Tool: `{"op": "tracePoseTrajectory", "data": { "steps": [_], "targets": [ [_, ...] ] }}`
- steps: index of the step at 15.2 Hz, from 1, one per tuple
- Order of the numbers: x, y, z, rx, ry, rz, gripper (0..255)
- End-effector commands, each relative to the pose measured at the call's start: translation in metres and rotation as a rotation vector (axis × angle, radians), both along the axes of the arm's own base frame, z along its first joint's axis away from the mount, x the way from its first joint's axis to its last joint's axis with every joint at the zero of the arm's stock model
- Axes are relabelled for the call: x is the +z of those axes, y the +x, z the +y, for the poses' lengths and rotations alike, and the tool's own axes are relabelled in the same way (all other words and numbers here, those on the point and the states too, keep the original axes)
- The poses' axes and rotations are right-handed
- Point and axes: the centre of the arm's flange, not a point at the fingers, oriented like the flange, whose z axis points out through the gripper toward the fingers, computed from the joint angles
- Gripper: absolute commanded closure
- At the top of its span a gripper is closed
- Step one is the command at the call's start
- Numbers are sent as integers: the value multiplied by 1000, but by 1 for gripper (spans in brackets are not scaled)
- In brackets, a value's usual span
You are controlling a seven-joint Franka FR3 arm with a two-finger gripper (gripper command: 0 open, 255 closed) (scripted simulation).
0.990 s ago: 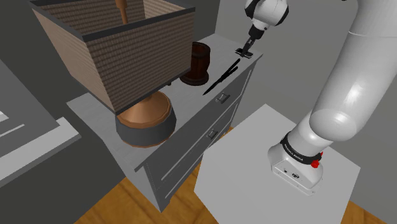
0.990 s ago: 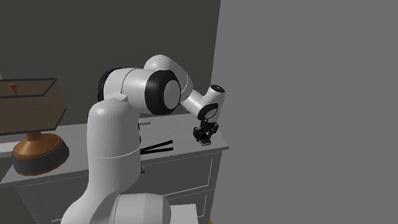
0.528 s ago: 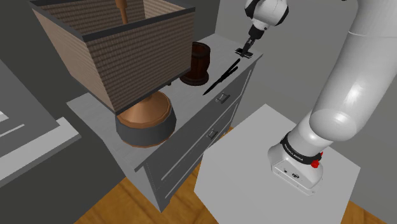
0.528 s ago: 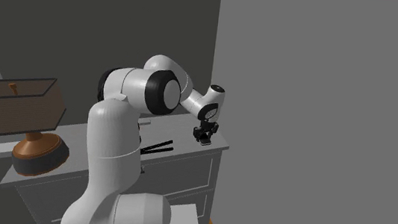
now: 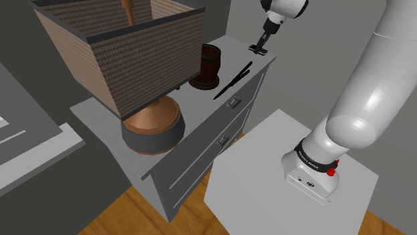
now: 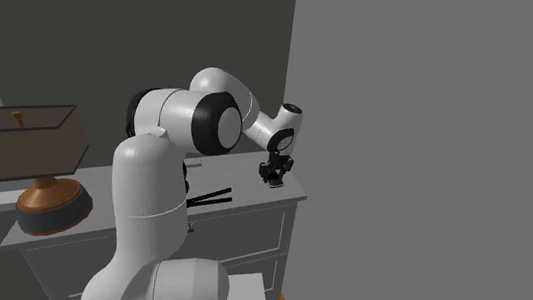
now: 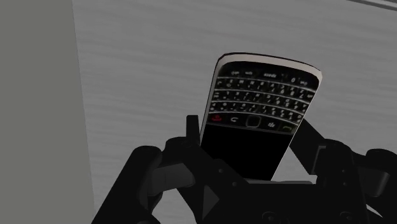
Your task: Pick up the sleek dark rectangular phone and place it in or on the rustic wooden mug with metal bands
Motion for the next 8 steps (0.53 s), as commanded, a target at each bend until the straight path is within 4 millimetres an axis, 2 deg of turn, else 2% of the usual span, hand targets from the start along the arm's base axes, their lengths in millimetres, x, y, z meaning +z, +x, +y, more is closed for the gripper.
{"op": "tracePoseTrajectory", "data": {
  "steps": [1,8],
  "targets": [
    [11,-2,-1,0,0,0,255],
    [48,-2,-1,0,0,0,255]
  ]
}}
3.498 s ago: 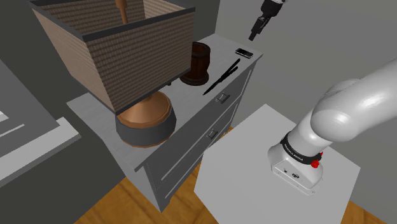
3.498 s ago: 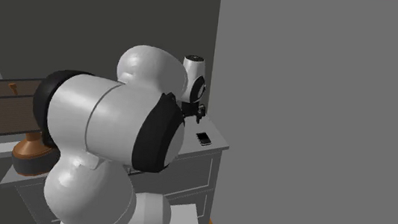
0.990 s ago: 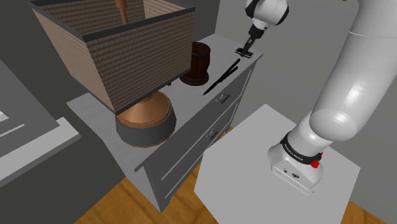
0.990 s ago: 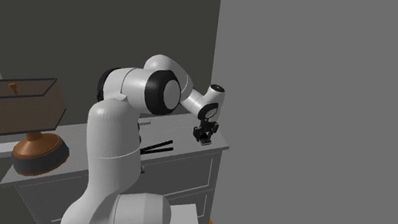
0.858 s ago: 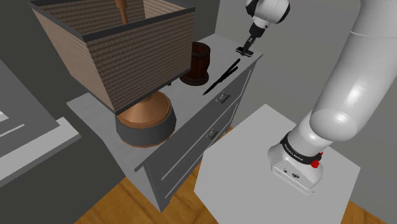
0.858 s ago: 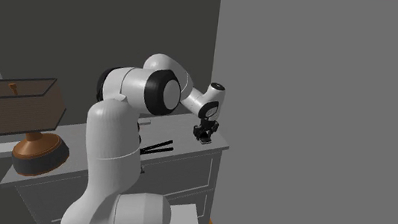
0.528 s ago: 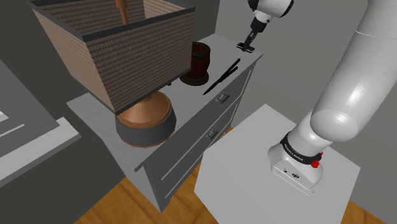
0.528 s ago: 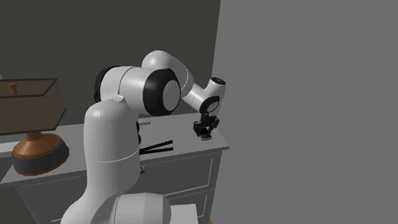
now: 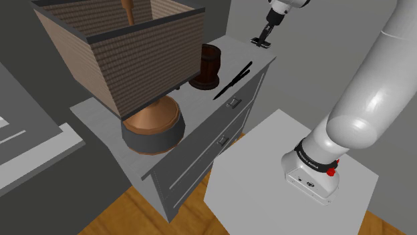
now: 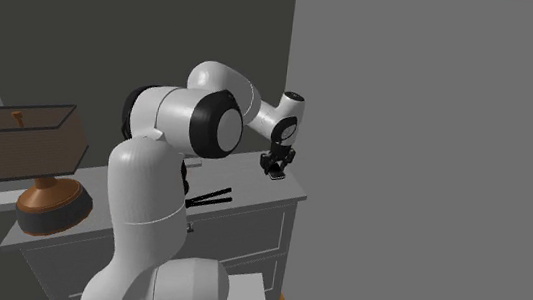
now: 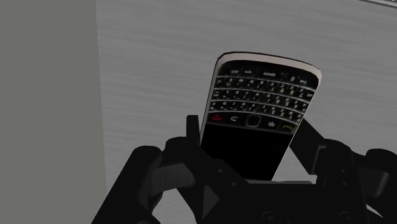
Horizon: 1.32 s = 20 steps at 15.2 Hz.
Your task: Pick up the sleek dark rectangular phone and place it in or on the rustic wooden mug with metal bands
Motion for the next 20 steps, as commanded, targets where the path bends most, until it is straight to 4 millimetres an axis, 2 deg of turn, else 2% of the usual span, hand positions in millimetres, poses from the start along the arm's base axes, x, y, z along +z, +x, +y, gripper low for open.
{"op": "tracePoseTrajectory", "data": {
  "steps": [1,20],
  "targets": [
    [12,0,0,0,0,0,255],
    [113,0,0,0,0,0,255]
  ]
}}
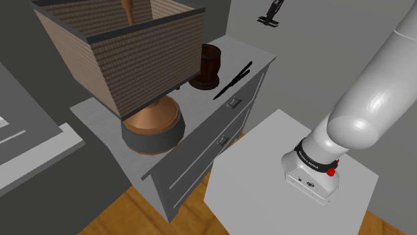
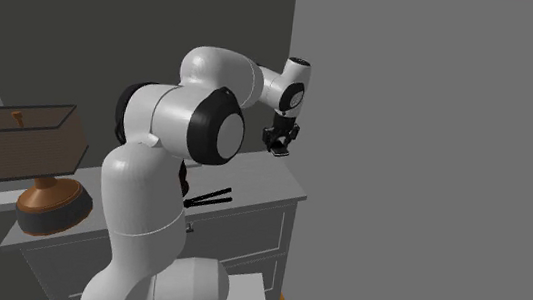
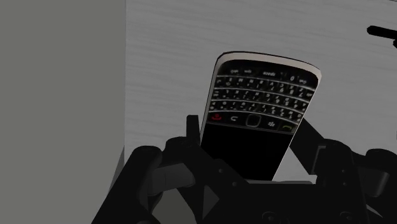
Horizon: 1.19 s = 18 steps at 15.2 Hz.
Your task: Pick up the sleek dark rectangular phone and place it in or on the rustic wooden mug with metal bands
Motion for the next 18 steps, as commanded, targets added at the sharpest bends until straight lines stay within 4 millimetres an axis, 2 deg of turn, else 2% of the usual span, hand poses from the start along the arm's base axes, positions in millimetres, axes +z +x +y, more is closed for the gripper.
{"op": "tracePoseTrajectory", "data": {
  "steps": [1,7,18],
  "targets": [
    [12,0,1,0,0,0,255],
    [39,0,1,0,0,0,255],
    [41,-1,146,0,0,0,255]
  ]
}}
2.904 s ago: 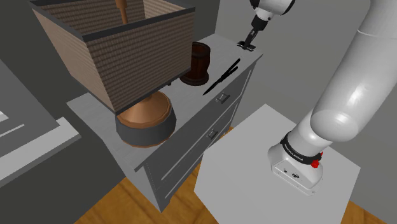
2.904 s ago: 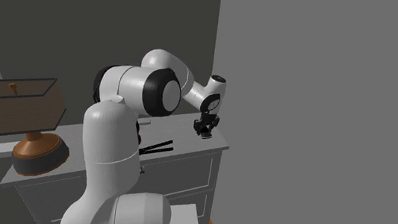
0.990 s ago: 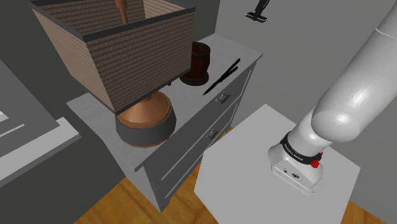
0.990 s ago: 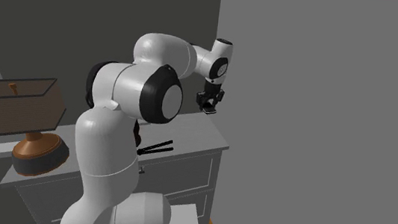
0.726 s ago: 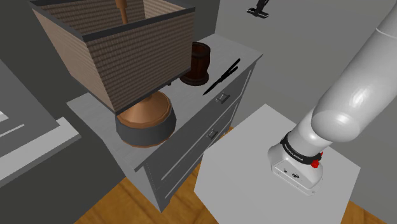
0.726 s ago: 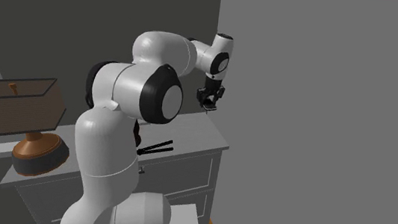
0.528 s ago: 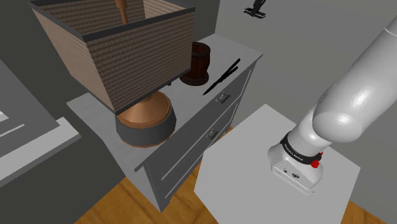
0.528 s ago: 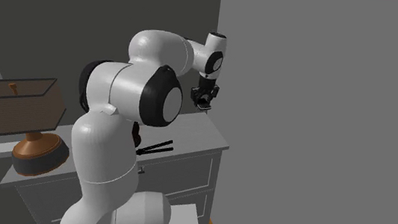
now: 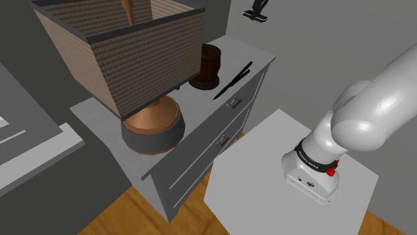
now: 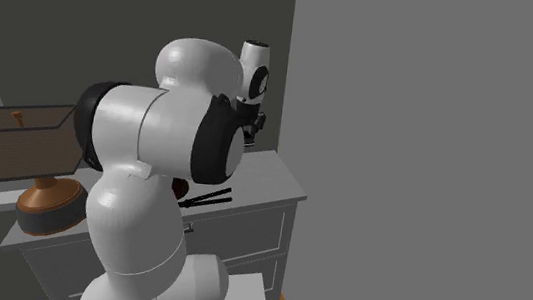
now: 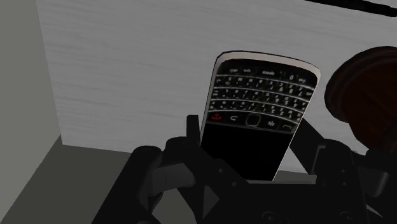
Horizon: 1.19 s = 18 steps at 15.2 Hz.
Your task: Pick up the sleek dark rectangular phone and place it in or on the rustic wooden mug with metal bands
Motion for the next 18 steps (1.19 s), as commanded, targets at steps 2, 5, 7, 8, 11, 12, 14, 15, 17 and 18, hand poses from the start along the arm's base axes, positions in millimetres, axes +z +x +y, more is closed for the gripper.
{"op": "tracePoseTrajectory", "data": {
  "steps": [2,5,7,8,11,12,14,15,17,18],
  "targets": [
    [0,1,41,-3,0,0,255],
    [1,1,80,-3,0,0,255],
    [1,1,107,-3,0,0,255],
    [1,1,120,-3,0,0,255],
    [2,0,160,-3,0,0,255],
    [2,0,173,-3,0,0,255],
    [2,0,199,-3,0,0,255],
    [3,0,212,-3,0,0,255],
    [3,0,239,-3,0,0,255],
    [3,0,252,-3,0,0,255]
  ]
}}
